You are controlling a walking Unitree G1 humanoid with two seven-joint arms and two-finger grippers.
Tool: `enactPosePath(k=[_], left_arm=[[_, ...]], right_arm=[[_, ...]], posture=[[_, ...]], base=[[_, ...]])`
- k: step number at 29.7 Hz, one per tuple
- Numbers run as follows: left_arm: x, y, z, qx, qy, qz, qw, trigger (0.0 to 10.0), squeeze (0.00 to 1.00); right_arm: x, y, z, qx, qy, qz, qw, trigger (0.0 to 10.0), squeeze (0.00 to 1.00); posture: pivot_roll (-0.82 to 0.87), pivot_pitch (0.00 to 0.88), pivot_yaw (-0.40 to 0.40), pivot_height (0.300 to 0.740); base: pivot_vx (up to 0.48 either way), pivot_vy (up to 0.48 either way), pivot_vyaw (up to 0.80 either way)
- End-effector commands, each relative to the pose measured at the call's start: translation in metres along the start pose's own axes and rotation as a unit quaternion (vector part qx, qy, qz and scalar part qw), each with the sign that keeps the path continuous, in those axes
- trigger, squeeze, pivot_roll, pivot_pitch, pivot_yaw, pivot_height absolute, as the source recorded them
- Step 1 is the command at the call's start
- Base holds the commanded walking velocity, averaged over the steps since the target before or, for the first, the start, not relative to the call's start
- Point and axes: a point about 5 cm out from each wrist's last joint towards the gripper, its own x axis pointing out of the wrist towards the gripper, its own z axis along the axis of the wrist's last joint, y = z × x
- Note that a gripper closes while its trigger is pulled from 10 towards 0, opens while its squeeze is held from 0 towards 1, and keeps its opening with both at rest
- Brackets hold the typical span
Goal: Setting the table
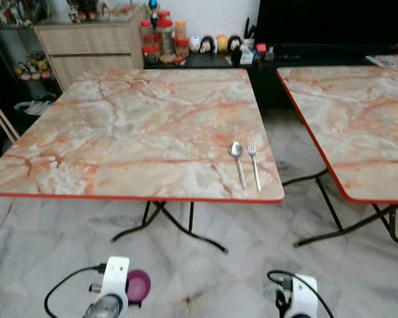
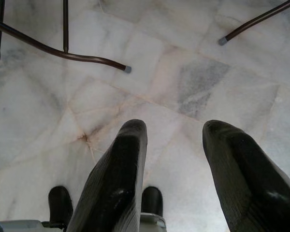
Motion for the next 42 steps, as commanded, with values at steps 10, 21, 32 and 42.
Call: enactPosePath(k=[10,21,32,42], left_arm=[[0.0,0.0037,-0.0005,-0.003,0.004,0.013,1.0,10.0,0.0],[-0.0011,0.0051,-0.0046,-0.007,0.011,0.022,1.0,10.0,0.0],[-0.0019,0.0054,-0.0074,-0.005,0.014,0.023,1.0,10.0,0.0],[-0.0021,0.005,-0.0078,-0.007,0.013,0.024,1.0,10.0,0.0]], right_arm=[[-0.0003,-0.0024,-0.0006,-0.002,0.002,-0.007,1.0,10.0,0.0],[0.0009,-0.0038,0.0032,0.009,-0.003,-0.012,1.0,10.0,0.0],[-0.0004,-0.0062,-0.0002,0.009,0.001,-0.015,1.0,10.0,0.0],[-0.0004,-0.0069,-0.0003,0.0,0.002,-0.015,1.0,10.0,0.0]], posture=[[-0.02,0.0,0.018,0.74],[-0.02,0.0,0.017,0.74],[-0.03,0.0,0.016,0.74],[-0.02,0.0,0.013,0.74]], base=[[0.0,0.0,0.06],[0.0,-0.258,0.22],[0.0,-0.271,0.0],[0.0,-0.283,0.0]])
